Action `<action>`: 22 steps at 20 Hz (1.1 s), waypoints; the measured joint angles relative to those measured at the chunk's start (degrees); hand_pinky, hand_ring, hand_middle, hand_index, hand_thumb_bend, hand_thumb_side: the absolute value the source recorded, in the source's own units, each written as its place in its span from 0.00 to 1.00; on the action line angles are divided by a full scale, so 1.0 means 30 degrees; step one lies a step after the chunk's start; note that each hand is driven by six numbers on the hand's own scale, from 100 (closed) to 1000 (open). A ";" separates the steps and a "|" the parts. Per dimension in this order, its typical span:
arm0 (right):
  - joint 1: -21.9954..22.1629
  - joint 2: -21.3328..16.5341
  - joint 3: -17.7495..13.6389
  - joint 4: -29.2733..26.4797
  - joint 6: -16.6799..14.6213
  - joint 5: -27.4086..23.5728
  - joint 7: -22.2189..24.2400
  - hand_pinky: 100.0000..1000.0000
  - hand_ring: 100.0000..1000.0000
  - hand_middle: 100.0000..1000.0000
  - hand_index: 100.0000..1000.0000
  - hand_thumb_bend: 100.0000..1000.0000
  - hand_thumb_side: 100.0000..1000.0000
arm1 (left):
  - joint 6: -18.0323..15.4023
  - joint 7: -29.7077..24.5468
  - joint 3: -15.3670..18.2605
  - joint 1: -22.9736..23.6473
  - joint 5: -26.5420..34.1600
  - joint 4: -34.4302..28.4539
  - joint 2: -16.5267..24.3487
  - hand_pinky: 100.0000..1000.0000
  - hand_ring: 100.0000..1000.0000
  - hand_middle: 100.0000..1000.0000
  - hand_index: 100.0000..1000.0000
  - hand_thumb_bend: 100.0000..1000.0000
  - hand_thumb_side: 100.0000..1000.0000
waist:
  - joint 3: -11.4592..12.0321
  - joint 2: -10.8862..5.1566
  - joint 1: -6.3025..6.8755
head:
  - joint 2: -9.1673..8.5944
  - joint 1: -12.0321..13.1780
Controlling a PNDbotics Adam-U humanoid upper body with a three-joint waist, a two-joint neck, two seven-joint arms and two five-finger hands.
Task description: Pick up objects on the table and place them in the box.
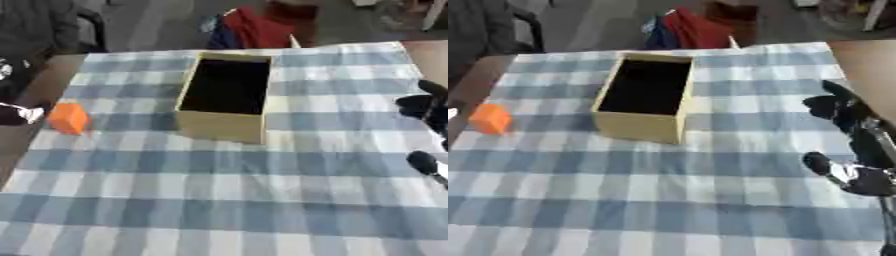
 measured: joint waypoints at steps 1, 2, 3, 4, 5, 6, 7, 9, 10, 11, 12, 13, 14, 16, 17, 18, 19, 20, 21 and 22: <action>0.0000 -0.0001 0.0000 0.0001 0.0002 0.0000 0.0003 0.85 0.85 0.74 1.00 0.62 0.49 | -0.0052 -0.0114 -0.0073 -0.0045 -0.0249 0.0082 0.0000 0.84 0.83 0.81 0.90 0.28 0.04 | -0.0013 0.0000 0.0013 | -0.0001 0.0000; 0.0000 -0.0002 0.0000 0.0001 0.0008 0.0000 0.0012 0.85 0.85 0.74 1.00 0.62 0.49 | -0.0104 -0.0213 -0.0117 -0.0097 -0.0513 0.0138 0.0001 0.84 0.83 0.81 0.90 0.28 0.04 | -0.0019 0.0000 0.0018 | -0.0004 0.0000; 0.0000 -0.0002 0.0000 0.0001 0.0019 0.0000 0.0023 0.85 0.85 0.74 1.00 0.62 0.49 | -0.0144 -0.0306 -0.0171 -0.0127 -0.0735 0.0206 0.0003 0.84 0.83 0.80 0.90 0.31 0.04 | -0.0029 0.0000 0.0020 | -0.0005 0.0000; 0.0000 -0.0006 0.0000 0.0001 0.0021 0.0000 0.0026 0.85 0.85 0.74 1.00 0.62 0.49 | -0.0180 -0.0392 -0.0203 -0.0130 -0.0921 0.0248 0.0003 0.84 0.83 0.80 0.90 0.32 0.04 | -0.0038 0.0000 0.0021 | -0.0005 0.0002; 0.0000 -0.0014 0.0000 0.0001 0.0022 0.0000 0.0026 0.85 0.85 0.74 1.00 0.62 0.49 | -0.0224 -0.0464 -0.0215 -0.0135 -0.1104 0.0302 0.0003 0.84 0.83 0.81 0.90 0.36 0.03 | -0.0044 0.0000 0.0023 | -0.0005 0.0004; 0.0002 -0.0020 0.0000 0.0001 0.0022 0.0000 0.0027 0.85 0.85 0.74 1.00 0.62 0.49 | -0.0263 -0.0515 -0.0254 -0.0140 -0.1288 0.0333 0.0005 0.84 0.83 0.81 0.90 0.36 0.03 | -0.0045 0.0000 0.0025 | -0.0006 0.0004; 0.0003 -0.0022 0.0000 0.0001 0.0023 -0.0001 0.0028 0.85 0.85 0.74 1.00 0.62 0.49 | -0.0306 -0.0559 -0.0301 -0.0161 -0.1474 0.0360 0.0006 0.83 0.84 0.82 0.90 0.41 0.03 | -0.0045 0.0000 0.0025 | -0.0008 0.0004; 0.0004 -0.0031 0.0000 0.0001 0.0029 -0.0003 0.0033 0.85 0.85 0.74 1.00 0.61 0.49 | -0.0359 -0.0613 -0.0348 -0.0300 -0.1930 0.0456 0.0018 0.83 0.84 0.83 0.91 0.47 0.03 | -0.0044 0.0000 0.0029 | -0.0017 0.0004; 0.0007 -0.0041 0.0000 0.0001 0.0031 -0.0006 0.0035 0.85 0.85 0.74 1.00 0.61 0.49 | -0.0379 -0.0633 -0.0424 -0.0382 -0.2199 0.0521 0.0074 0.83 0.84 0.83 0.91 0.48 0.03 | -0.0048 0.0000 0.0030 | -0.0017 0.0004; 0.0011 -0.0052 0.0000 0.0001 0.0033 -0.0009 0.0038 0.85 0.85 0.74 1.00 0.61 0.49 | -0.0392 -0.0638 -0.0469 -0.0488 -0.2486 0.0623 0.0154 0.82 0.84 0.82 0.90 0.47 0.03 | -0.0051 0.0000 0.0029 | -0.0017 0.0008; 0.0015 -0.0062 0.0000 0.0001 0.0037 -0.0013 0.0042 0.85 0.85 0.74 1.00 0.61 0.49 | -0.0406 -0.0575 -0.0525 -0.0650 -0.2763 0.0782 0.0183 0.82 0.84 0.83 0.90 0.47 0.02 | -0.0052 0.0000 0.0026 | -0.0017 0.0015; 0.0016 -0.0074 0.0002 0.0001 0.0041 -0.0018 0.0045 0.85 0.85 0.74 1.00 0.62 0.49 | -0.0432 -0.0402 -0.0571 -0.0834 -0.2992 0.0994 0.0183 0.82 0.84 0.83 0.90 0.48 0.02 | -0.0067 0.0000 0.0018 | -0.0018 0.0019; 0.0016 -0.0080 0.0002 0.0002 0.0043 -0.0024 0.0048 0.85 0.85 0.74 1.00 0.61 0.49 | -0.0479 -0.0163 -0.0657 -0.1043 -0.3168 0.1271 0.0183 0.82 0.84 0.82 0.90 0.48 0.02 | -0.0079 0.0000 0.0004 | -0.0018 0.0024; 0.0016 -0.0081 0.0005 0.0009 0.0050 -0.0040 0.0064 0.85 0.85 0.74 1.00 0.61 0.49 | -0.0638 0.0340 -0.0835 -0.1422 -0.3464 0.1927 0.0183 0.81 0.82 0.79 0.89 0.46 0.02 | -0.0099 0.0002 -0.0031 | -0.0018 0.0076; 0.0016 -0.0081 0.0009 0.0018 0.0055 -0.0072 0.0077 0.85 0.85 0.74 1.00 0.61 0.49 | -0.0722 0.0566 -0.0932 -0.1605 -0.3609 0.2295 0.0183 0.81 0.82 0.79 0.89 0.44 0.02 | -0.0118 0.0002 -0.0038 | -0.0018 0.0112; 0.0017 -0.0081 0.0016 0.0029 0.0060 -0.0100 0.0091 0.85 0.85 0.74 1.00 0.61 0.49 | -0.0791 0.0771 -0.1023 -0.1800 -0.3759 0.2699 0.0180 0.81 0.81 0.78 0.88 0.44 0.02 | -0.0149 0.0009 -0.0037 | -0.0018 0.0157; 0.0018 -0.0081 0.0030 0.0038 0.0066 -0.0127 0.0108 0.85 0.85 0.74 1.00 0.61 0.49 | -0.0859 0.0956 -0.1093 -0.2014 -0.3907 0.3106 0.0167 0.81 0.81 0.77 0.88 0.43 0.02 | -0.0188 0.0019 -0.0036 | -0.0018 0.0179; 0.0018 -0.0081 0.0059 0.0039 0.0075 -0.0169 0.0137 0.85 0.85 0.74 1.00 0.61 0.49 | -0.0923 0.1128 -0.1157 -0.2255 -0.4018 0.3504 0.0146 0.81 0.81 0.77 0.88 0.42 0.02 | -0.0212 0.0032 -0.0036 | -0.0019 0.0200; 0.0018 -0.0081 0.0085 0.0041 0.0077 -0.0186 0.0160 0.85 0.85 0.74 1.00 0.61 0.49 | -0.0990 0.1284 -0.1218 -0.2474 -0.4088 0.3904 0.0130 0.81 0.80 0.76 0.87 0.40 0.02 | -0.0218 0.0055 -0.0036 | -0.0021 0.0246; 0.0018 -0.0081 0.0116 0.0041 0.0079 -0.0199 0.0170 0.85 0.85 0.74 1.00 0.61 0.49 | -0.1056 0.1411 -0.1263 -0.2622 -0.4136 0.4285 0.0100 0.81 0.79 0.75 0.87 0.40 0.02 | -0.0236 0.0092 -0.0036 | -0.0042 0.0278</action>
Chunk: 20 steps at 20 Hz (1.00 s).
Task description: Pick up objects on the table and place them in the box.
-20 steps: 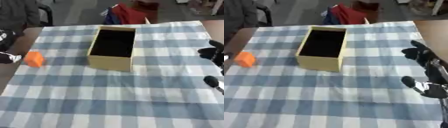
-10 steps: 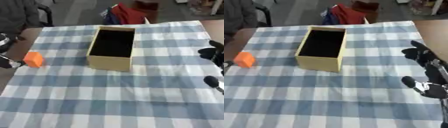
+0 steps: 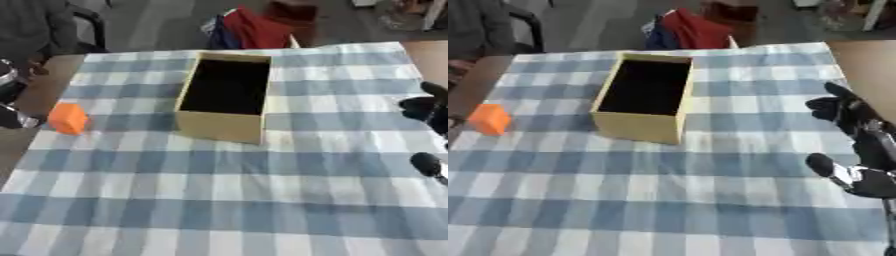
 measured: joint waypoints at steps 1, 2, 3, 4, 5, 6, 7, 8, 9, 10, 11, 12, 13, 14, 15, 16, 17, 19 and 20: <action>-0.0004 0.0000 0.0004 0.0000 0.0004 -0.0016 0.0009 0.85 0.85 0.74 1.00 0.61 0.49 | -0.0059 0.0119 -0.0041 -0.0128 -0.0036 0.0343 -0.0102 0.81 0.79 0.75 0.87 0.39 0.02 | -0.0038 0.0042 0.0000 | -0.0031 0.0043; -0.0004 0.0000 0.0004 0.0000 0.0014 -0.0045 0.0022 0.85 0.85 0.74 1.00 0.61 0.49 | -0.0115 0.0219 -0.0106 -0.0215 -0.0081 0.0652 -0.0228 0.81 0.79 0.75 0.87 0.38 0.03 | -0.0093 0.0073 0.0000 | -0.0037 0.0067; -0.0005 0.0000 0.0004 0.0000 0.0027 -0.0071 0.0034 0.85 0.85 0.74 1.00 0.61 0.49 | -0.0173 0.0285 -0.0152 -0.0295 -0.0116 0.0907 -0.0370 0.81 0.79 0.74 0.87 0.38 0.03 | -0.0116 0.0105 0.0000 | -0.0043 0.0080; -0.0009 0.0000 0.0005 0.0000 0.0035 -0.0094 0.0043 0.85 0.85 0.74 1.00 0.61 0.49 | -0.0214 0.0323 -0.0214 -0.0365 -0.0160 0.1130 -0.0488 0.81 0.79 0.74 0.87 0.39 0.03 | -0.0116 0.0149 0.0000 | -0.0047 0.0090; -0.0012 0.0000 0.0005 0.0000 0.0040 -0.0122 0.0048 0.85 0.85 0.74 1.00 0.61 0.49 | -0.0247 0.0333 -0.0249 -0.0386 -0.0214 0.1308 -0.0585 0.81 0.79 0.74 0.87 0.39 0.03 | -0.0140 0.0179 0.0000 | -0.0050 0.0108; -0.0014 0.0000 0.0005 0.0000 0.0045 -0.0137 0.0054 0.85 0.85 0.74 1.00 0.61 0.49 | -0.0289 0.0300 -0.0317 -0.0437 -0.0281 0.1450 -0.0678 0.81 0.79 0.74 0.87 0.39 0.03 | -0.0166 0.0198 0.0000 | -0.0053 0.0131; -0.0014 0.0000 0.0005 0.0000 0.0057 -0.0147 0.0065 0.86 0.85 0.74 1.00 0.60 0.50 | -0.0335 0.0254 -0.0349 -0.0507 -0.0363 0.1559 -0.0762 0.81 0.79 0.74 0.87 0.39 0.03 | -0.0195 0.0222 0.0002 | -0.0056 0.0150; -0.0016 0.0000 0.0005 0.0000 0.0063 -0.0157 0.0071 0.86 0.85 0.74 1.00 0.60 0.50 | -0.0375 0.0214 -0.0371 -0.0559 -0.0445 0.1616 -0.0830 0.81 0.79 0.74 0.87 0.38 0.04 | -0.0209 0.0266 0.0008 | -0.0058 0.0163; -0.0016 0.0000 0.0005 0.0000 0.0067 -0.0166 0.0075 0.86 0.85 0.74 1.00 0.60 0.50 | -0.0410 0.0178 -0.0408 -0.0610 -0.0521 0.1684 -0.0895 0.81 0.79 0.74 0.87 0.38 0.04 | -0.0210 0.0297 0.0019 | -0.0059 0.0175; -0.0017 0.0000 0.0005 -0.0001 0.0071 -0.0174 0.0078 0.86 0.85 0.74 1.00 0.60 0.50 | -0.0428 0.0159 -0.0450 -0.0664 -0.0603 0.1703 -0.0971 0.81 0.79 0.74 0.87 0.38 0.04 | -0.0212 0.0314 0.0025 | -0.0061 0.0191; -0.0019 0.0000 0.0005 -0.0002 0.0074 -0.0200 0.0081 0.86 0.85 0.74 1.00 0.60 0.50 | -0.0446 0.0142 -0.0459 -0.0701 -0.0655 0.1733 -0.1006 0.81 0.79 0.74 0.87 0.37 0.04 | -0.0226 0.0334 0.0033 | -0.0065 0.0206; -0.0020 0.0000 0.0005 -0.0003 0.0078 -0.0223 0.0083 0.86 0.85 0.74 1.00 0.60 0.50 | -0.0457 0.0131 -0.0461 -0.0725 -0.0721 0.1781 -0.1052 0.81 0.79 0.75 0.87 0.36 0.04 | -0.0233 0.0361 0.0048 | -0.0076 0.0211; -0.0021 0.0000 0.0005 -0.0004 0.0081 -0.0237 0.0086 0.86 0.85 0.74 1.00 0.60 0.50 | -0.0462 0.0125 -0.0465 -0.0756 -0.0783 0.1818 -0.1115 0.81 0.79 0.75 0.87 0.36 0.04 | -0.0246 0.0390 0.0064 | -0.0099 0.0217; -0.0024 0.0000 0.0005 -0.0005 0.0086 -0.0257 0.0089 0.86 0.85 0.74 1.00 0.60 0.50 | -0.0478 0.0109 -0.0478 -0.0813 -0.0808 0.1858 -0.1155 0.81 0.79 0.75 0.87 0.36 0.04 | -0.0279 0.0413 0.0074 | -0.0120 0.0222; -0.0025 0.0000 0.0005 -0.0006 0.0096 -0.0285 0.0098 0.86 0.85 0.74 1.00 0.60 0.50 | -0.0487 0.0093 -0.0515 -0.0864 -0.0864 0.1917 -0.1168 0.81 0.79 0.75 0.87 0.36 0.05 | -0.0325 0.0429 0.0084 | -0.0128 0.0228; -0.0026 -0.0001 0.0005 -0.0009 0.0108 -0.0310 0.0110 0.86 0.85 0.74 1.00 0.60 0.50 | -0.0485 0.0067 -0.0562 -0.0878 -0.0949 0.1946 -0.1221 0.81 0.79 0.75 0.87 0.36 0.05 | -0.0345 0.0455 0.0101 | -0.0144 0.0234; -0.0031 -0.0002 0.0005 -0.0010 0.0120 -0.0320 0.0122 0.86 0.85 0.74 1.00 0.60 0.49 | -0.0480 0.0018 -0.0579 -0.0885 -0.1025 0.2008 -0.1295 0.81 0.79 0.75 0.87 0.36 0.05 | -0.0356 0.0496 0.0115 | -0.0178 0.0237; -0.0063 -0.0005 0.0005 -0.0011 0.0144 -0.0336 0.0146 0.86 0.85 0.74 1.00 0.60 0.49 | -0.0476 -0.0080 -0.0593 -0.0943 -0.1190 0.2114 -0.1367 0.81 0.79 0.75 0.87 0.35 0.05 | -0.0441 0.0549 0.0114 | -0.0215 0.0247; -0.0106 -0.0008 0.0005 -0.0013 0.0151 -0.0348 0.0153 0.86 0.85 0.74 1.00 0.60 0.49 | -0.0455 -0.0119 -0.0603 -0.1007 -0.1264 0.2158 -0.1428 0.82 0.81 0.77 0.88 0.35 0.05 | -0.0478 0.0574 0.0115 | -0.0221 0.0256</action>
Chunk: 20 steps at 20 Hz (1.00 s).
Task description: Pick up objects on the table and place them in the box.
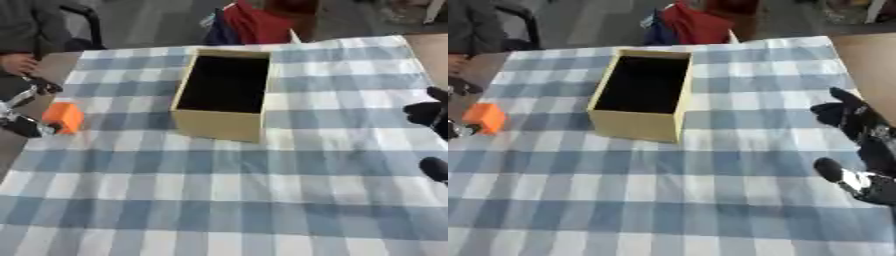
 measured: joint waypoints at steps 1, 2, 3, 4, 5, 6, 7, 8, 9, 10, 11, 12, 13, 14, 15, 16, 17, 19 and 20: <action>-0.0038 -0.0002 0.0000 -0.0001 0.0003 -0.0028 0.0004 0.86 0.85 0.74 1.00 0.60 0.49 | 0.0018 -0.0024 -0.0027 -0.0035 -0.0073 0.0012 -0.0041 0.82 0.81 0.77 0.88 0.35 0.06 | -0.0029 0.0047 0.0007 | -0.0004 0.0014; -0.0076 -0.0003 0.0000 -0.0002 0.0005 -0.0056 0.0006 0.86 0.85 0.74 1.00 0.60 0.49 | 0.0038 -0.0048 -0.0060 -0.0047 -0.0163 0.0055 -0.0048 0.83 0.82 0.79 0.88 0.35 0.06 | -0.0061 0.0088 0.0009 | -0.0008 0.0030; -0.0080 -0.0006 0.0000 -0.0005 0.0006 -0.0076 0.0008 0.86 0.85 0.74 1.00 0.60 0.49 | 0.0048 -0.0060 -0.0085 -0.0066 -0.0260 0.0105 -0.0055 0.83 0.83 0.80 0.88 0.35 0.06 | -0.0077 0.0129 0.0009 | -0.0012 0.0040; -0.0084 -0.0008 0.0001 -0.0009 0.0007 -0.0105 0.0010 0.86 0.85 0.74 1.00 0.60 0.49 | 0.0051 -0.0063 -0.0087 -0.0077 -0.0361 0.0117 -0.0061 0.85 0.86 0.83 0.88 0.35 0.06 | -0.0090 0.0168 0.0009 | -0.0029 0.0045; -0.0091 -0.0009 0.0001 -0.0011 0.0007 -0.0132 0.0012 0.86 0.85 0.74 1.00 0.60 0.49 | 0.0051 -0.0064 -0.0088 -0.0104 -0.0456 0.0119 -0.0087 0.85 0.86 0.83 0.88 0.35 0.06 | -0.0108 0.0201 0.0009 | -0.0074 0.0052; -0.0103 -0.0010 0.0001 -0.0012 0.0007 -0.0141 0.0013 0.86 0.85 0.74 1.00 0.60 0.49 | 0.0053 -0.0062 -0.0089 -0.0136 -0.0544 0.0120 -0.0140 0.85 0.86 0.84 0.88 0.35 0.06 | -0.0134 0.0233 0.0009 | -0.0111 0.0061; -0.0137 -0.0012 0.0001 -0.0013 0.0007 -0.0150 0.0015 0.86 0.85 0.74 1.00 0.60 0.49 | 0.0053 -0.0061 -0.0091 -0.0170 -0.0633 0.0123 -0.0202 0.85 0.86 0.84 0.88 0.35 0.06 | -0.0156 0.0279 0.0009 | -0.0149 0.0066; -0.0180 -0.0014 0.0001 -0.0013 0.0006 -0.0157 0.0018 0.86 0.85 0.74 1.00 0.60 0.49 | 0.0053 -0.0061 -0.0095 -0.0176 -0.0709 0.0136 -0.0228 0.84 0.84 0.81 0.88 0.34 0.06 | -0.0168 0.0317 0.0009 | -0.0156 0.0067; -0.0214 -0.0015 0.0001 -0.0013 0.0006 -0.0164 0.0020 0.86 0.85 0.74 1.00 0.60 0.49 | 0.0058 -0.0074 -0.0097 -0.0183 -0.0781 0.0179 -0.0229 0.83 0.82 0.79 0.87 0.33 0.07 | -0.0169 0.0341 0.0009 | -0.0159 0.0068; -0.0245 -0.0016 0.0001 -0.0014 0.0005 -0.0184 0.0022 0.86 0.85 0.74 1.00 0.60 0.49 | 0.0065 -0.0122 -0.0100 -0.0186 -0.0866 0.0234 -0.0237 0.81 0.78 0.75 0.86 0.30 0.07 | -0.0170 0.0361 0.0009 | -0.0162 0.0068; -0.0247 -0.0017 0.0001 -0.0014 0.0006 -0.0218 0.0025 0.86 0.85 0.74 1.00 0.60 0.49 | 0.0070 -0.0185 -0.0102 -0.0189 -0.0927 0.0251 -0.0276 0.80 0.76 0.73 0.86 0.27 0.07 | -0.0172 0.0398 0.0007 | -0.0164 0.0068; -0.0247 -0.0018 0.0001 -0.0014 0.0007 -0.0243 0.0029 0.86 0.85 0.74 1.00 0.60 0.49 | 0.0085 -0.0253 -0.0104 -0.0200 -0.0989 0.0275 -0.0322 0.79 0.74 0.70 0.84 0.22 0.06 | -0.0183 0.0412 0.0005 | -0.0164 0.0068; -0.0248 -0.0022 0.0001 -0.0014 0.0007 -0.0268 0.0033 0.86 0.85 0.74 1.00 0.60 0.49 | 0.0106 -0.0293 -0.0104 -0.0230 -0.1040 0.0285 -0.0356 0.77 0.71 0.66 0.83 0.19 0.06 | -0.0187 0.0412 0.0005 | -0.0164 0.0068; -0.0249 -0.0028 0.0001 -0.0014 0.0006 -0.0284 0.0038 0.86 0.85 0.74 1.00 0.60 0.49 | 0.0126 -0.0333 -0.0103 -0.0246 -0.1072 0.0286 -0.0357 0.74 0.64 0.58 0.80 0.13 0.05 | -0.0188 0.0412 0.0007 | -0.0164 0.0068; -0.0251 -0.0030 0.0001 -0.0014 0.0002 -0.0291 0.0047 0.86 0.85 0.74 1.00 0.60 0.49 | 0.0139 -0.0348 -0.0100 -0.0256 -0.1091 0.0278 -0.0358 0.73 0.61 0.54 0.78 0.11 0.05 | -0.0188 0.0412 0.0007 | -0.0164 0.0068; -0.0251 -0.0032 0.0001 -0.0014 -0.0007 -0.0292 0.0059 0.86 0.85 0.74 1.00 0.60 0.49 | 0.0151 -0.0332 -0.0097 -0.0256 -0.1092 0.0230 -0.0358 0.70 0.56 0.49 0.76 0.09 0.04 | -0.0188 0.0412 0.0007 | -0.0164 0.0068; -0.0251 -0.0032 0.0001 -0.0014 -0.0012 -0.0292 0.0067 0.86 0.85 0.74 1.00 0.60 0.49 | 0.0157 -0.0254 -0.0092 -0.0256 -0.1090 0.0156 -0.0358 0.70 0.56 0.49 0.76 0.08 0.04 | -0.0185 0.0412 0.0008 | -0.0164 0.0066; -0.0250 -0.0038 0.0000 -0.0014 -0.0015 -0.0292 0.0077 0.86 0.85 0.74 1.00 0.60 0.49 | 0.0170 0.0041 -0.0081 -0.0256 -0.1050 -0.0241 -0.0332 0.70 0.55 0.48 0.76 0.07 0.04 | -0.0153 0.0407 0.0013 | -0.0164 0.0055; -0.0249 -0.0039 0.0000 -0.0014 -0.0016 -0.0292 0.0082 0.86 0.86 0.74 1.00 0.60 0.49 | 0.0165 0.0184 -0.0075 -0.0253 -0.1002 -0.0560 -0.0234 0.70 0.56 0.49 0.76 0.08 0.03 | -0.0127 0.0402 0.0013 | -0.0164 0.0040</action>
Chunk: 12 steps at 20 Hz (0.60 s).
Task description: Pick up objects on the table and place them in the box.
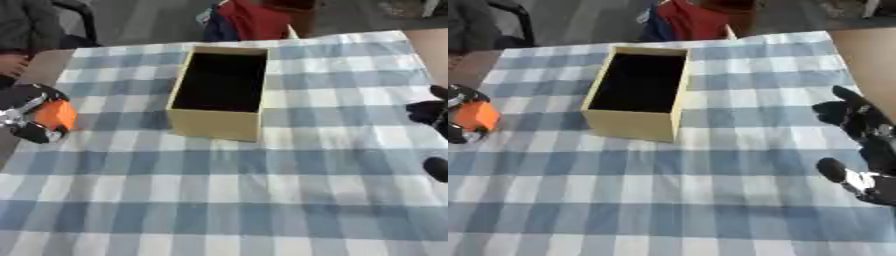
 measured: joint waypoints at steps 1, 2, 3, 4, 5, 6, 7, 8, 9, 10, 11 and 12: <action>0.0004 -0.0003 -0.0001 0.0001 -0.0002 0.0001 0.0002 0.86 0.86 0.74 1.00 0.60 0.49 | -0.0027 0.0125 0.0017 0.0004 0.0088 -0.0457 0.0161 0.70 0.56 0.49 0.76 0.08 0.03 | 0.0038 -0.0020 0.0000 | 0.0001 -0.0014; 0.0007 -0.0004 -0.0003 0.0001 -0.0005 0.0004 0.0005 0.86 0.86 0.74 1.00 0.60 0.49 | -0.0052 0.0237 0.0067 0.0041 0.0219 -0.1036 0.0379 0.70 0.56 0.49 0.76 0.09 0.02 | 0.0075 -0.0057 0.0002 | 0.0002 -0.0037; 0.0015 -0.0007 -0.0004 0.0002 -0.0008 0.0007 0.0008 0.86 0.86 0.74 1.00 0.60 0.49 | -0.0090 0.0341 0.0129 0.0069 0.0384 -0.1758 0.0643 0.70 0.57 0.49 0.76 0.11 0.01 | 0.0115 -0.0117 0.0004 | 0.0005 -0.0065; 0.0024 -0.0013 -0.0005 0.0004 -0.0012 0.0013 0.0010 0.86 0.86 0.74 1.00 0.60 0.49 | -0.0118 0.0438 0.0186 0.0071 0.0559 -0.2596 0.0940 0.70 0.57 0.49 0.76 0.11 0.00 | 0.0168 -0.0179 0.0004 | 0.0009 -0.0083; 0.0030 -0.0017 -0.0006 0.0005 -0.0017 0.0018 0.0014 0.86 0.86 0.74 1.00 0.60 0.49 | -0.0150 0.0508 0.0252 0.0069 0.0734 -0.3500 0.1262 0.70 0.57 0.50 0.76 0.11 0.00 | 0.0216 -0.0248 0.0008 | 0.0016 -0.0096; 0.0041 -0.0025 -0.0006 0.0007 -0.0027 0.0022 0.0018 0.86 0.86 0.74 1.00 0.60 0.49 | -0.0163 0.0532 0.0291 0.0035 0.0911 -0.4420 0.1547 0.70 0.57 0.50 0.77 0.09 0.00 | 0.0272 -0.0304 0.0014 | 0.0020 -0.0106; 0.0067 -0.0029 -0.0006 0.0009 -0.0034 0.0026 0.0018 0.86 0.85 0.74 1.00 0.60 0.49 | -0.0171 0.0542 0.0305 -0.0046 0.1083 -0.5286 0.1777 0.70 0.57 0.49 0.76 0.09 0.00 | 0.0304 -0.0354 0.0018 | 0.0023 -0.0116; 0.0109 -0.0029 -0.0006 0.0011 -0.0041 0.0033 0.0017 0.86 0.86 0.74 1.00 0.60 0.49 | -0.0174 0.0544 0.0297 -0.0248 0.1273 -0.6125 0.1943 0.70 0.57 0.49 0.76 0.08 0.00 | 0.0310 -0.0392 0.0015 | 0.0024 -0.0122; 0.0137 -0.0029 -0.0005 0.0012 -0.0046 0.0053 0.0018 0.86 0.86 0.74 1.00 0.60 0.49 | -0.0182 0.0533 0.0222 -0.0548 0.1500 -0.6920 0.2040 0.70 0.57 0.49 0.76 0.08 0.00 | 0.0308 -0.0424 0.0012 | 0.0024 -0.0122; 0.0170 -0.0029 -0.0001 0.0017 -0.0051 0.0072 0.0024 0.86 0.86 0.74 1.00 0.60 0.49 | -0.0193 0.0484 0.0076 -0.0942 0.1741 -0.7641 0.2064 0.71 0.58 0.50 0.76 0.07 0.00 | 0.0307 -0.0464 0.0006 | 0.0025 -0.0122; 0.0173 -0.0029 0.0001 0.0022 -0.0057 0.0079 0.0031 0.86 0.86 0.74 1.00 0.60 0.49 | -0.0228 0.0366 -0.0146 -0.1340 0.1956 -0.8219 0.2063 0.71 0.58 0.50 0.76 0.07 0.00 | 0.0282 -0.0492 -0.0006 | 0.0026 -0.0113; 0.0174 -0.0029 0.0009 0.0028 -0.0060 0.0081 0.0039 0.86 0.86 0.74 1.00 0.60 0.49 | -0.0284 0.0163 -0.0452 -0.1837 0.2127 -0.8692 0.2029 0.71 0.58 0.50 0.76 0.06 0.00 | 0.0255 -0.0509 -0.0024 | 0.0026 -0.0091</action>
